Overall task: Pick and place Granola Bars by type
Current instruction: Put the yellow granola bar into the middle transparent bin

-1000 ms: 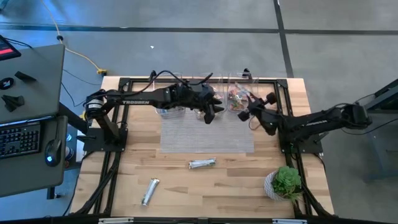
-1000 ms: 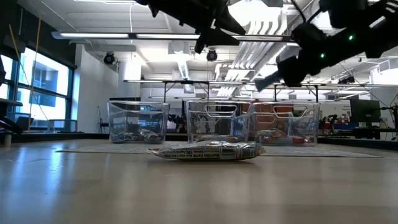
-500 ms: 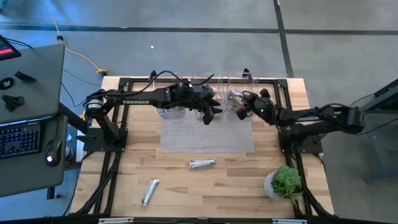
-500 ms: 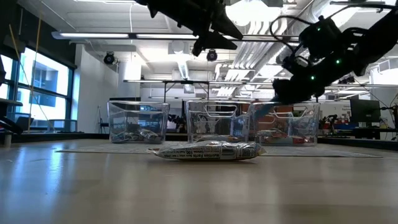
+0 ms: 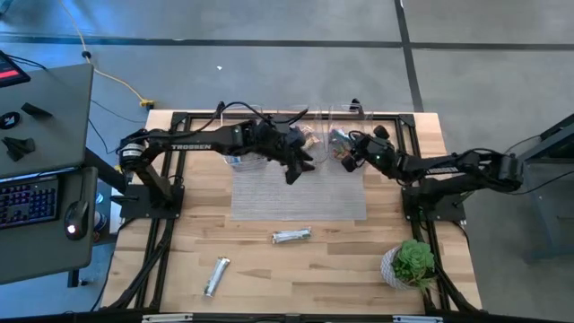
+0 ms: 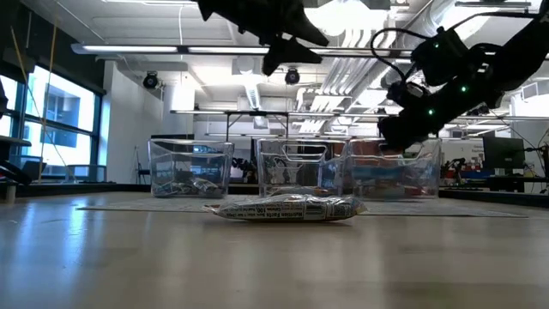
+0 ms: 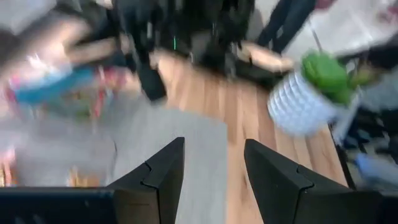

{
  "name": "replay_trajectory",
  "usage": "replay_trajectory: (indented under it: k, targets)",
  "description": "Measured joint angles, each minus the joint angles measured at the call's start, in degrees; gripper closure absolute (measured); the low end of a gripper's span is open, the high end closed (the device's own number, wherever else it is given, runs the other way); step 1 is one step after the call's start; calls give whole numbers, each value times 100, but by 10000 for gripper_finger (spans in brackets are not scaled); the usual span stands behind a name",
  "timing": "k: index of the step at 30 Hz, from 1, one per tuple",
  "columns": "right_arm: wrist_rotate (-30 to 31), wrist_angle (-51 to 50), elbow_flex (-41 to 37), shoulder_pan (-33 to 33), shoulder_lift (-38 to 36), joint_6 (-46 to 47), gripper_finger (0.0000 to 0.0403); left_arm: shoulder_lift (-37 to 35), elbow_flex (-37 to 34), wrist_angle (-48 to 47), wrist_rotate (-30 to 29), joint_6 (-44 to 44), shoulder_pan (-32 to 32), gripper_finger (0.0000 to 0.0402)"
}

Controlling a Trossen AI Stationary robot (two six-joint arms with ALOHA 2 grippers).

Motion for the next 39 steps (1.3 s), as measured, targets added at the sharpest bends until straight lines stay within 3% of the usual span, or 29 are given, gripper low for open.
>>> replay_trajectory:
  k: [5, 11, 13, 16, 18, 20, 24, 28, 33, 39]
  targets:
    - [-185, 55, 264, 366, -224, -355, 289, -346, -3, -930, 232, 0, -2, 238]
    - [-891, 49, 769, 961, -489, -348, 285, -983, -3, -2057, -203, -3, -52, 238]
    - [-1372, 71, 891, 1189, -486, -345, 285, -1252, -1, -2523, -384, -89, -79, 238]
    - [-2571, 64, 930, 1571, -446, -115, 285, -1656, 3, -3300, -755, -359, -204, 238]
    - [-3261, 46, 928, 1879, -369, 221, 285, -1908, -1, -3936, -1248, -550, -291, 238]
    - [-3574, 46, 928, 2234, -226, 386, 285, -2099, -1, -4386, -1974, -844, -462, 238]
    - [-3121, 100, 926, 2964, 260, 318, 285, -2299, -3, -4969, -3319, -1539, -846, 238]
    - [-2777, 251, 923, 3478, 956, 425, 285, -2309, -8, -5221, -4044, -1948, -1157, 238]
    - [-2940, 862, 1063, 3840, 2053, 465, 285, -2195, -12, -5266, -4144, -2106, -1389, 238]
    - [-3438, 1115, 1974, 3994, 3270, 252, 285, -2097, -10, -5269, -3982, -2266, -1547, 238]
